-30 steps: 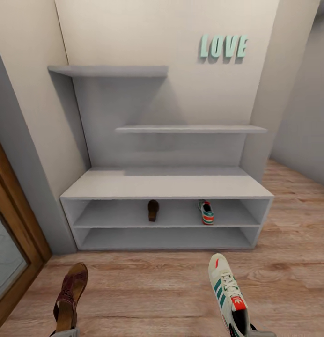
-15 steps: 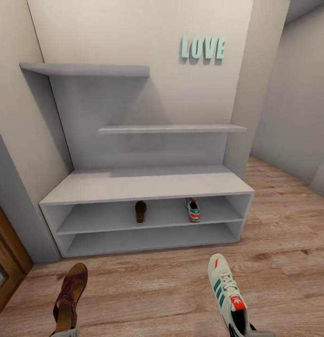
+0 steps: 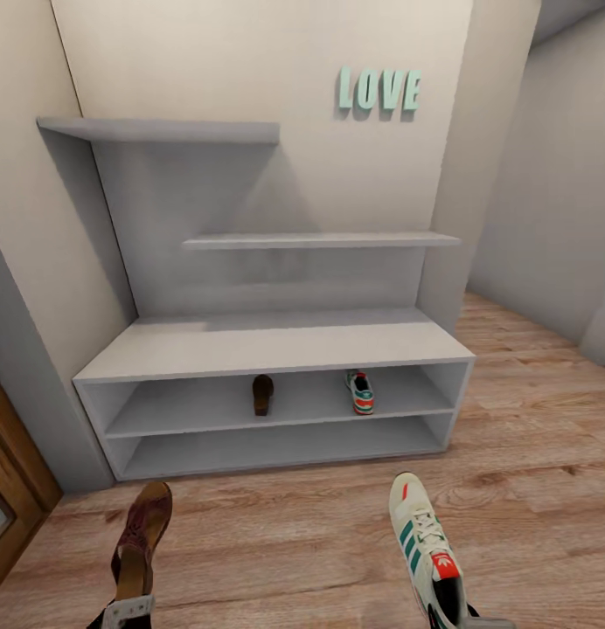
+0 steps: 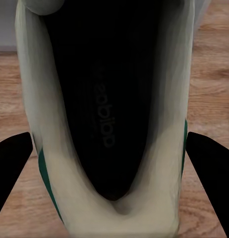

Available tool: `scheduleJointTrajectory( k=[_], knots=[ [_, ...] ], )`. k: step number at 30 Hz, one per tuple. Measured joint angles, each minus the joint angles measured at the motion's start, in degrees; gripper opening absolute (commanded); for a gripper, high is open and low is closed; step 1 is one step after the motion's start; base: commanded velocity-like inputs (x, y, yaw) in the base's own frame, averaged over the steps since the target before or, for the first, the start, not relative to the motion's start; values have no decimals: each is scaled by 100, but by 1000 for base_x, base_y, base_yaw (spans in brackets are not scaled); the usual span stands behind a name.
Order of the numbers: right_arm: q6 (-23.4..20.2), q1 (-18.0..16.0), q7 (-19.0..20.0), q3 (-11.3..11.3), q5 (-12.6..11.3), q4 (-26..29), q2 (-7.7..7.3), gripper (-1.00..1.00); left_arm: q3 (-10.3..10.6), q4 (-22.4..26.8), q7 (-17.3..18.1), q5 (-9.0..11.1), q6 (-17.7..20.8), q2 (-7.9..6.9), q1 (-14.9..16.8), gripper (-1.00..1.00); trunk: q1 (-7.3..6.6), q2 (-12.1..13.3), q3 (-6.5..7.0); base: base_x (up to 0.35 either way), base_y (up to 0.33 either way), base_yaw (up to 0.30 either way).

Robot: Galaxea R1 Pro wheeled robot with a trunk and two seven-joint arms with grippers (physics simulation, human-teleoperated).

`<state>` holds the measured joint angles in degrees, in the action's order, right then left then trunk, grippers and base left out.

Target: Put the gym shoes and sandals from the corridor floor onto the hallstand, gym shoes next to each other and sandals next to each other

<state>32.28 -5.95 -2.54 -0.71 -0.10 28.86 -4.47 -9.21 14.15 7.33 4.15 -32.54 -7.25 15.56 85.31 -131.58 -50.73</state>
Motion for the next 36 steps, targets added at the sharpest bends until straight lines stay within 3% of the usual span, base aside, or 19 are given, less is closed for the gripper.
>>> scheduleJointTrajectory(
  k=[3, 4, 5, 6, 8, 12, 17, 21, 27, 36],
  knots=[
    [0, 0, -1, -6, -5, 0, 0, -100, 17, 22, 4, -8, 599, 9, 300, -100, 0, 0, 1, 0, 0, 0],
    [1, 0, -3, -16, -15, 0, -26, -100, 17, -227, 3, -20, 1520, 11, 751, -100, 0, 0, -1, 0, 0, 0],
    [-1, 0, -2, -14, -11, 3, -39, -100, 85, -67, 8, -28, 1934, 16, 1163, -100, 1, 1, 1, 0, 0, 0],
    [-1, 0, -2, -13, -8, 5, -42, -100, 28, 201, 9, -17, 2084, 16, 1264, -100, 0, 0, 1, 0, 0, 0],
    [-1, 0, -2, -12, -7, 7, -50, -100, 89, 37, 17, -14, 2618, 25, 1579, -100, 0, 0, 1, 0, 0, 0],
    [-6, 0, 5, -12, -6, 21, -57, -100, 254, 40, 17, -13, 3282, 77, 2014, -100, 0, 0, 1, 0, 0, 0],
    [-7, 0, 20, -13, -7, 56, -61, -100, 472, 26, -170, -32, 3841, 168, 2467, -100, 0, 0, 0, 0, 0, 0],
    [-7, 0, 16, -17, -8, 58, -61, -100, 540, 27, -705, -28, 4389, 203, 2754, -100, 0, 0, 0, 0, 0, 0],
    [-7, 0, -1, -21, -8, 51, -62, -100, 555, 355, -1098, -22, 4583, 198, 2789, -100, 0, 0, 0, 0, 0, 0],
    [-9, 0, -10, -19, -7, 29, -55, -100, 571, 812, -1137, -9, 4656, 185, 2757, -100, 0, 0, 0, 0, 0, 0]
  ],
)
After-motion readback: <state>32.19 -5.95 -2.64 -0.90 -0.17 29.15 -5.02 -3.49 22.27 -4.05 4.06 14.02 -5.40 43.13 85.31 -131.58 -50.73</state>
